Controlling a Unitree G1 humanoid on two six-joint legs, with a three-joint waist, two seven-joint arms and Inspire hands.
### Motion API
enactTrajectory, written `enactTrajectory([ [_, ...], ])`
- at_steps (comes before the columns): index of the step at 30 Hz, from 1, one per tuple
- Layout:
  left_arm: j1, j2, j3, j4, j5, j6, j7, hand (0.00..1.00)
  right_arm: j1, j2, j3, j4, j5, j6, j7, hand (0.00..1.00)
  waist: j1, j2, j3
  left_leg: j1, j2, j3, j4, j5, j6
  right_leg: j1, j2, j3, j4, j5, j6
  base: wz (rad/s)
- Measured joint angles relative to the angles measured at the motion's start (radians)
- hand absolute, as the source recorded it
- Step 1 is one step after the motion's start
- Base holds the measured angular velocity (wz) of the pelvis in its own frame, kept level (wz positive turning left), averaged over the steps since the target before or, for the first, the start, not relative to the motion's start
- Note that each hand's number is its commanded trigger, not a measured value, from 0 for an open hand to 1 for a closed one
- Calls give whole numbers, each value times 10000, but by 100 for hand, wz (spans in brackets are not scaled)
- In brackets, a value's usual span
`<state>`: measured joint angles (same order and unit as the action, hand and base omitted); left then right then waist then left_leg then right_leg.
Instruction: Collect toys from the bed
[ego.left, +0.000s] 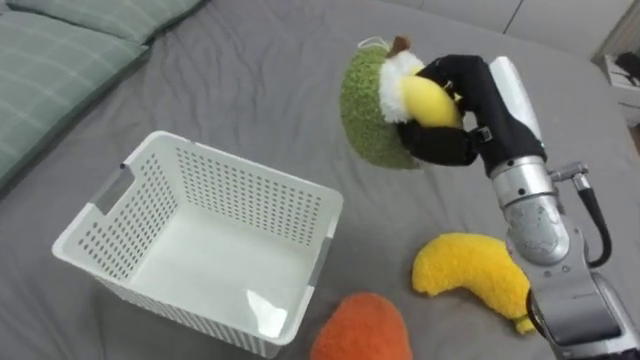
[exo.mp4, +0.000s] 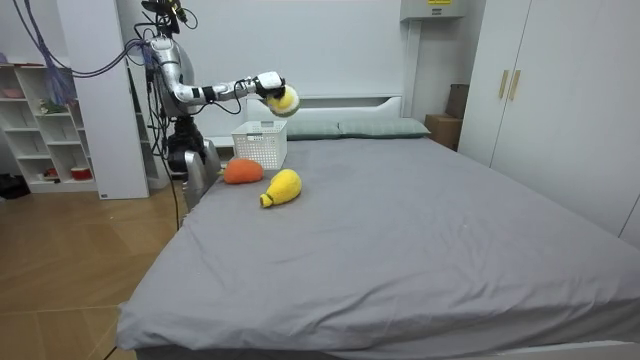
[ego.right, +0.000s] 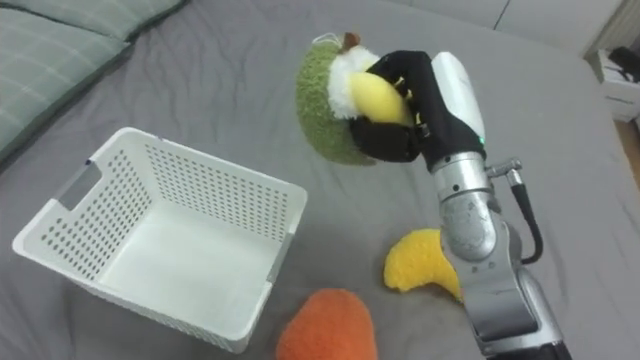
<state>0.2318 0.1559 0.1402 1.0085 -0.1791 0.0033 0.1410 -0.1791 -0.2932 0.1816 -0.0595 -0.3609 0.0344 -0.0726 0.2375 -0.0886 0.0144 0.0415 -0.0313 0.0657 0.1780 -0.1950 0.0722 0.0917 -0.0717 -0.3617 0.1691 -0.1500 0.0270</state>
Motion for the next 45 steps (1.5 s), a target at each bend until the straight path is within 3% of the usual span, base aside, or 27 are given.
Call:
enactTrajectory([
  [3,-47,-84,-15,-5,3,92,1,0,-199,200,449,1,-174,292,306,100,166,19,11,-190,-24,-175,124,-2,-1,-61,-22,-164,10,0,0,16],
  [8,-95,-126,-115,-5,7,131,22,0,-595,204,1170,28,-621,339,804,100,485,16,12,-380,-84,-494,275,0,1,-54,-53,-489,5,0,2,19],
  [11,-157,-125,-280,-20,76,217,38,0,-864,405,1522,185,-598,508,849,100,722,27,21,-410,-147,-594,274,41,32,-48,-138,-718,3,-14,24,13],
  [12,-168,-120,-279,-42,163,227,38,0,-891,618,1589,257,-604,546,872,84,732,6,13,-454,-176,-692,276,62,45,-44,-150,-858,3,-15,27,22],
  [13,-178,-122,-282,-63,169,244,38,0,-950,780,1692,364,-600,546,897,59,737,-9,14,-490,-189,-719,277,101,61,-44,-171,-969,3,-7,39,22],
  [14,-186,-122,-286,-64,170,260,38,0,-976,852,1726,432,-600,548,935,43,742,-14,13,-501,-197,-739,277,111,66,-43,-179,-1033,3,-3,46,15],
  [15,-178,-121,-277,-131,171,326,40,0,-1005,968,1794,554,-616,550,992,0,763,-21,17,-520,-212,-777,275,117,71,-44,-192,-1105,3,0,51,10],
  [18,-197,-124,-274,-368,175,400,48,0,-1011,1055,1928,809,-763,585,1214,0,775,-66,30,-586,-271,-954,275,135,75,-54,-225,-1177,3,-1,55,12],
  [21,-228,-137,-317,-695,151,402,82,0,-1015,1035,2022,1063,-782,740,1228,0,991,-86,36,-603,-280,-959,274,150,78,-69,-255,-1205,4,-4,61,3],
  [29,-408,-229,-481,-861,154,405,245,0,-1050,1036,2306,1321,-821,777,1234,0,1154,-78,42,-610,-295,-962,274,154,83,-70,-288,-1200,-2,-13,75,0],
  [45,-436,-245,-618,-847,151,402,402,0,-1054,831,2113,1317,-559,749,1276,0,960,-26,72,-479,-291,-831,245,186,95,-57,-240,-1016,-16,-9,83,-2],
])
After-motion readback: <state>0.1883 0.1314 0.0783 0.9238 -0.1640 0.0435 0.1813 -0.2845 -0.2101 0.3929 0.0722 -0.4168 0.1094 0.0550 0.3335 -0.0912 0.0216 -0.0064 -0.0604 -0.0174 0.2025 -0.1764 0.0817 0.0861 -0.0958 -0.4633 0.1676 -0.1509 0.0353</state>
